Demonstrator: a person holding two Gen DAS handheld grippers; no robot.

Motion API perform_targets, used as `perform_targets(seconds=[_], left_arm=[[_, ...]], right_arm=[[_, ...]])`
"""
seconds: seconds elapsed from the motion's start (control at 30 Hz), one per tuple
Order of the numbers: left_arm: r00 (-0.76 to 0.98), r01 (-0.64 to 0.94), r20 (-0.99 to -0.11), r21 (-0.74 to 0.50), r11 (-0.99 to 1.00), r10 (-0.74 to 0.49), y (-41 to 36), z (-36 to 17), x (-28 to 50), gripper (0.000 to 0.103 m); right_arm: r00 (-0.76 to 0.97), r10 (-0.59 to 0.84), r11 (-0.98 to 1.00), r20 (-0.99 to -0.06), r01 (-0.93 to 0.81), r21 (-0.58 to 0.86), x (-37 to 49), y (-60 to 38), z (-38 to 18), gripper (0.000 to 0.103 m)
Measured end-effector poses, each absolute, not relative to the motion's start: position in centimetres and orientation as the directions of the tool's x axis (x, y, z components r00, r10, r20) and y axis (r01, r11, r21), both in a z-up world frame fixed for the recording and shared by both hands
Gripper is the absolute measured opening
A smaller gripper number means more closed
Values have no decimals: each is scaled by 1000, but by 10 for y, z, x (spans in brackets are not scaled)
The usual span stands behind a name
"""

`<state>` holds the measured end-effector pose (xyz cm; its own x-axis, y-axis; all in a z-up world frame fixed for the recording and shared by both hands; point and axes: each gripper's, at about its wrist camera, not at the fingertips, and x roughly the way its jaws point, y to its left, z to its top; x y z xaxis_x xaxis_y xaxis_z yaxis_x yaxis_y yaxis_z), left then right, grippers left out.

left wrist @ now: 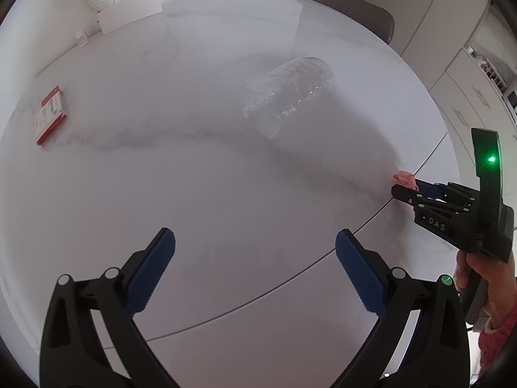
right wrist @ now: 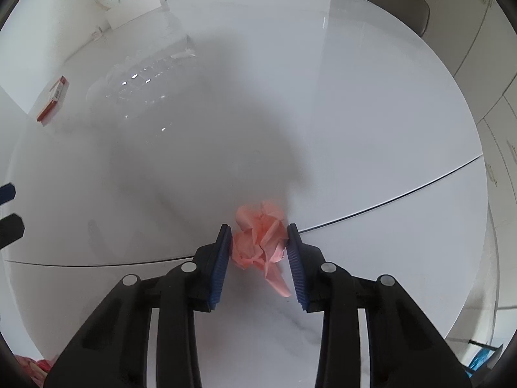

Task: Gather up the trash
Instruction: 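Grasp the pink tissue with the right gripper while the left grasps the plastic bottle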

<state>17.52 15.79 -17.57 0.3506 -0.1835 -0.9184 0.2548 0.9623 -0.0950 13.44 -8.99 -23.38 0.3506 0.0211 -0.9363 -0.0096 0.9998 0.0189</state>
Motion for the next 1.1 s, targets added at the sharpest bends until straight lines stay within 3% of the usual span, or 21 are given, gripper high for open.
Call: perform_targets(seconds=[0.37, 0.57, 1.0, 1.1], left_arm=[[335, 593, -910, 1, 805, -245, 116, -170, 243, 95], [272, 738, -933, 46, 673, -235, 84, -194, 297, 95], [193, 800, -954, 17, 600, -230, 50, -227, 328, 95], [205, 814, -951, 34, 580, -232, 46, -229, 327, 90]], right_arm=[[363, 38, 997, -931, 46, 59, 107, -88, -209, 35], [351, 13, 989, -936, 132, 63, 76, -82, -200, 35], [356, -31, 957, -934, 279, 75, 30, -82, -195, 35], [357, -31, 956, -934, 284, 77, 30, -81, -194, 35]])
